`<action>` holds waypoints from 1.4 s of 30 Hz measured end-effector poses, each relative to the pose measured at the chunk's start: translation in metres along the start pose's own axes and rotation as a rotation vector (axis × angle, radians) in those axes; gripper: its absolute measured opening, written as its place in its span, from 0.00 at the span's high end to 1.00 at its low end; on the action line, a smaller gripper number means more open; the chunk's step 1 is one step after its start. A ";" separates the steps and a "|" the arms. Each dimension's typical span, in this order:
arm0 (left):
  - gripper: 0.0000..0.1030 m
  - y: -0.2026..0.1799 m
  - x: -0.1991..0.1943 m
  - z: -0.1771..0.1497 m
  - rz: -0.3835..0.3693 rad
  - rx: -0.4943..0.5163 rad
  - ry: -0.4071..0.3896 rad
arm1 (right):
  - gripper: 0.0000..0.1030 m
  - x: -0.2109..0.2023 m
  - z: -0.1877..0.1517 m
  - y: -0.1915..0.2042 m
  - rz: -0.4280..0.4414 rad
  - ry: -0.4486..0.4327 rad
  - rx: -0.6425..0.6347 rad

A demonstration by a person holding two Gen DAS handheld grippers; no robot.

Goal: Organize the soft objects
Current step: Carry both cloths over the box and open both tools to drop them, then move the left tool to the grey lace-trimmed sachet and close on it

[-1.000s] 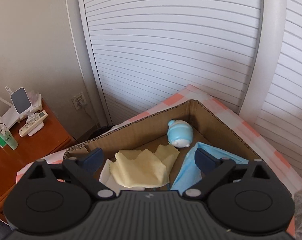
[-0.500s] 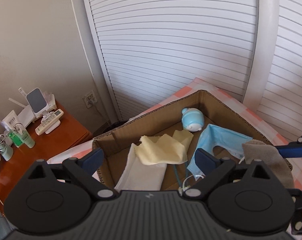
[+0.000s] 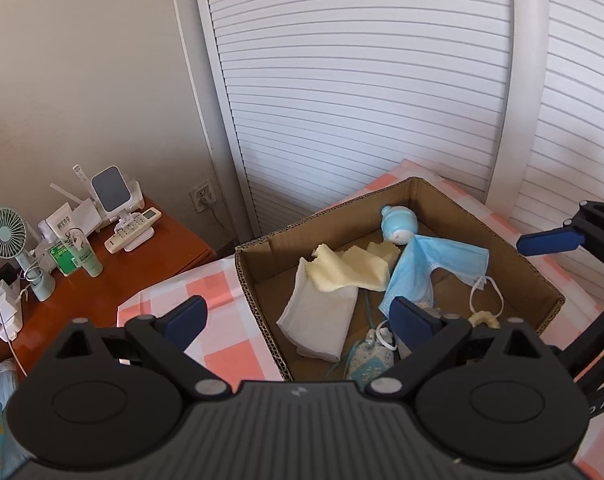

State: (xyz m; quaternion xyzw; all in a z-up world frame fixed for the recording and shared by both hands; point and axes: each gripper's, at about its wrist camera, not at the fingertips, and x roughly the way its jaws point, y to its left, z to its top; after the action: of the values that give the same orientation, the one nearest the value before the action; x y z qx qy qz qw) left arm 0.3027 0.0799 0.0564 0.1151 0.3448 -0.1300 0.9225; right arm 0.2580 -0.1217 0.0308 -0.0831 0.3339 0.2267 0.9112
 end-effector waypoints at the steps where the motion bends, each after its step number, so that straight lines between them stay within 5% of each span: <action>1: 0.05 -0.001 -0.004 -0.002 -0.006 -0.001 -0.003 | 0.00 -0.004 0.000 0.000 -0.007 -0.003 0.001; 15: 0.01 -0.038 -0.085 -0.041 -0.060 -0.025 -0.121 | 0.00 -0.062 -0.049 0.020 -0.121 -0.028 0.014; 20: 0.01 -0.059 -0.102 -0.071 -0.025 -0.043 -0.130 | 0.00 -0.063 -0.079 0.023 -0.171 -0.001 0.022; 27: 0.01 -0.076 -0.094 -0.107 -0.067 -0.151 -0.084 | 0.00 -0.060 -0.118 0.009 -0.200 0.054 0.089; 42: 0.01 -0.097 -0.037 -0.157 -0.084 -0.152 0.058 | 0.00 -0.017 -0.153 0.004 -0.224 0.208 0.103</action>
State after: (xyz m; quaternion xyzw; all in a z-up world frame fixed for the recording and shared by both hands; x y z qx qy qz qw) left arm 0.1496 0.0423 -0.0465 0.0338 0.3846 -0.1385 0.9120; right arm 0.1576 -0.1701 -0.0750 -0.0958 0.4265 0.0963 0.8942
